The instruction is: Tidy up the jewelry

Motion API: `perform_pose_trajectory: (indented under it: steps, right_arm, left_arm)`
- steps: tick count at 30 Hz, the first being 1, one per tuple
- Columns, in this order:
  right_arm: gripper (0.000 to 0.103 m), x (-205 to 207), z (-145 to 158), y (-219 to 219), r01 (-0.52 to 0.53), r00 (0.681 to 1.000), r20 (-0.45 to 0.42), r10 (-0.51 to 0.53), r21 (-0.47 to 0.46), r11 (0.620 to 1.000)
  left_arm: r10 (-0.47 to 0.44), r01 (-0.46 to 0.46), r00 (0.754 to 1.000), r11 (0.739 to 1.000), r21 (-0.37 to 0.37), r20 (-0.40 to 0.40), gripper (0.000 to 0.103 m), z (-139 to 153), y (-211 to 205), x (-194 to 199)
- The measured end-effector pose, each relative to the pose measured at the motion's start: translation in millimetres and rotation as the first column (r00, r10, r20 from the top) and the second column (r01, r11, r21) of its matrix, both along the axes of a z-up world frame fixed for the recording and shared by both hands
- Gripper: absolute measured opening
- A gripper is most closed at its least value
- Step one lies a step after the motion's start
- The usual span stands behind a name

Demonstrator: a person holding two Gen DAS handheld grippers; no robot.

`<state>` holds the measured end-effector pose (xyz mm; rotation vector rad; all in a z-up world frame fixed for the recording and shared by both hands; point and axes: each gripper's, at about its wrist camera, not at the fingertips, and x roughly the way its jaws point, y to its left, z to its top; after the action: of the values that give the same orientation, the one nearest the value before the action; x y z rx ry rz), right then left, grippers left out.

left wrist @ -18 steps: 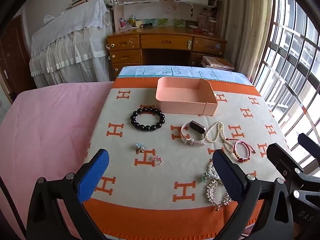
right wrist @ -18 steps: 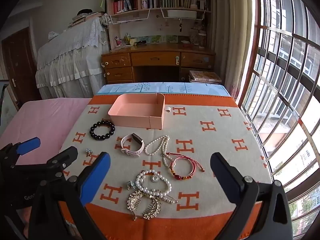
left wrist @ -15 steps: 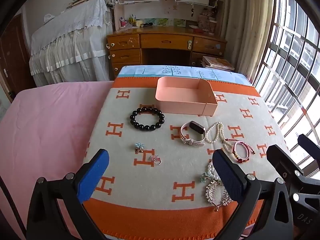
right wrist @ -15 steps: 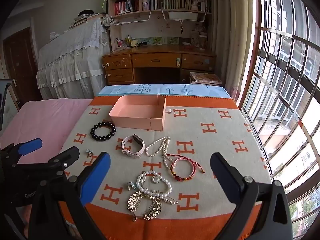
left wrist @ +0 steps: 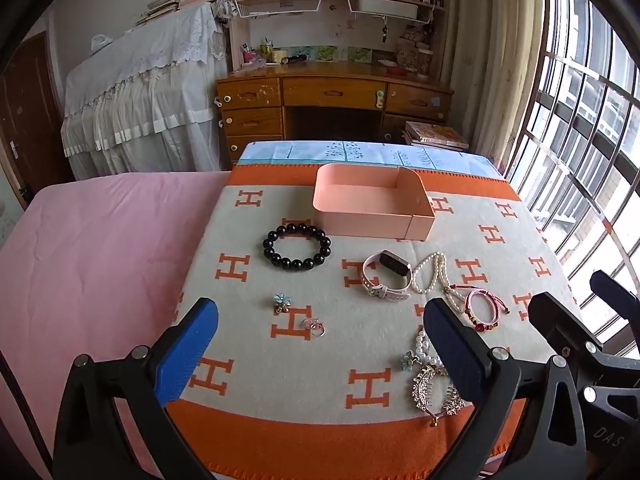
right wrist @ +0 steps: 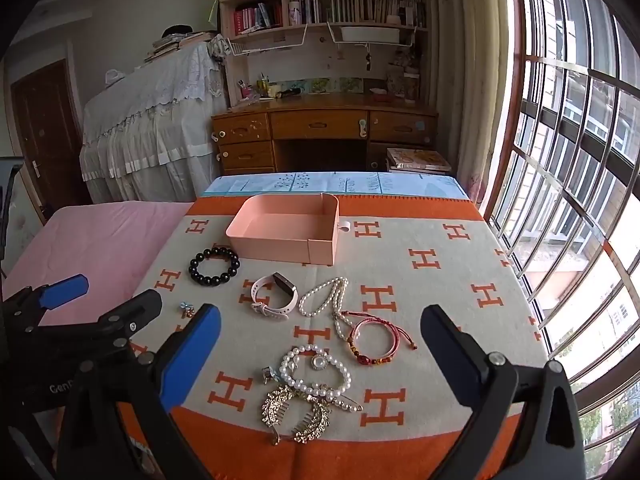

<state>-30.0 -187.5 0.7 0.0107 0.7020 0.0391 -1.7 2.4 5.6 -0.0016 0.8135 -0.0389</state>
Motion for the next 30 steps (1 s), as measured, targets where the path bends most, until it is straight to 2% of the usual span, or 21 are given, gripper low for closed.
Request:
perform_pose_trajectory:
  steps: [30]
  right_arm:
    - [0.101, -3, -5, 8, -0.007, 1.0, -0.017, 0.007, 0.018, 1.0]
  left_arm:
    - [0.004, -0.004, 1.0, 1.0, 0.006, -0.007, 0.101, -4, 5, -10]
